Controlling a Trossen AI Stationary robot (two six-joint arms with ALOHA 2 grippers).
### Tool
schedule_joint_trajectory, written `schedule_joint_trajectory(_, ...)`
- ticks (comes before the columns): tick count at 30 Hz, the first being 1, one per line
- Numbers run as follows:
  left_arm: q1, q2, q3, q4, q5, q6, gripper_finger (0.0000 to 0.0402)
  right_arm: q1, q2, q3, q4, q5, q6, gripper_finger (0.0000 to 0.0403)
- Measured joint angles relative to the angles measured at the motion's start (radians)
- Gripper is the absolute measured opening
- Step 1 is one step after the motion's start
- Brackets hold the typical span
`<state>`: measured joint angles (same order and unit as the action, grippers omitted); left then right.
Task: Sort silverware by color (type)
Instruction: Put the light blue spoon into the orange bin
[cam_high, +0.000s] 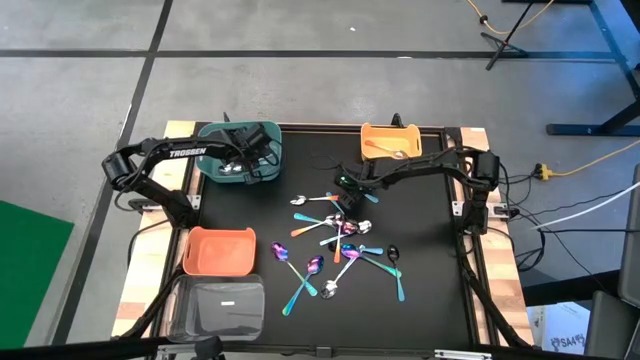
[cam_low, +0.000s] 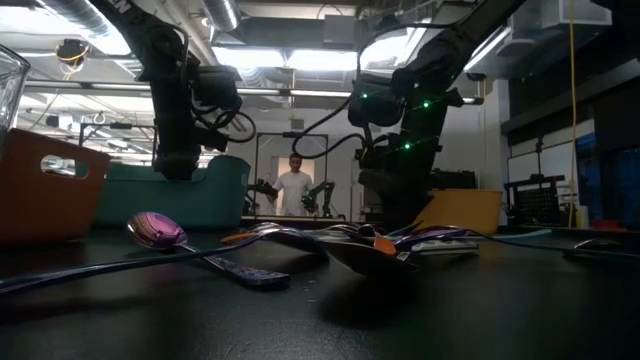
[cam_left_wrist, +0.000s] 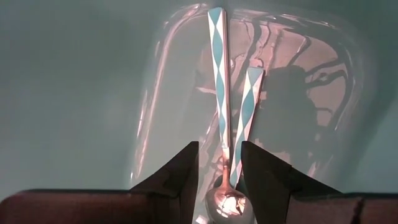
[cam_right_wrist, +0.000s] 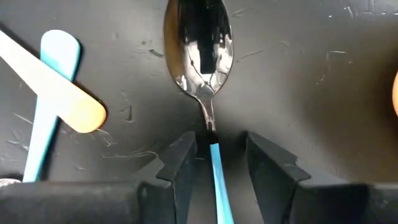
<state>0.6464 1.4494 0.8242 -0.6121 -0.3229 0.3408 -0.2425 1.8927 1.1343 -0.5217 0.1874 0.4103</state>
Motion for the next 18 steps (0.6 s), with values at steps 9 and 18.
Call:
schedule_joint_trajectory(9,0.000,0.000,0.000,0.001,0.002,0.000,0.0114,-0.001,0.001,-0.001,0.002,-0.013,0.000,0.0110)
schedule_joint_trajectory(18,0.000,0.000,0.000,0.000,0.002,0.000,0.0114,0.000,0.001,-0.002,0.005,-0.019,0.000,0.0010)
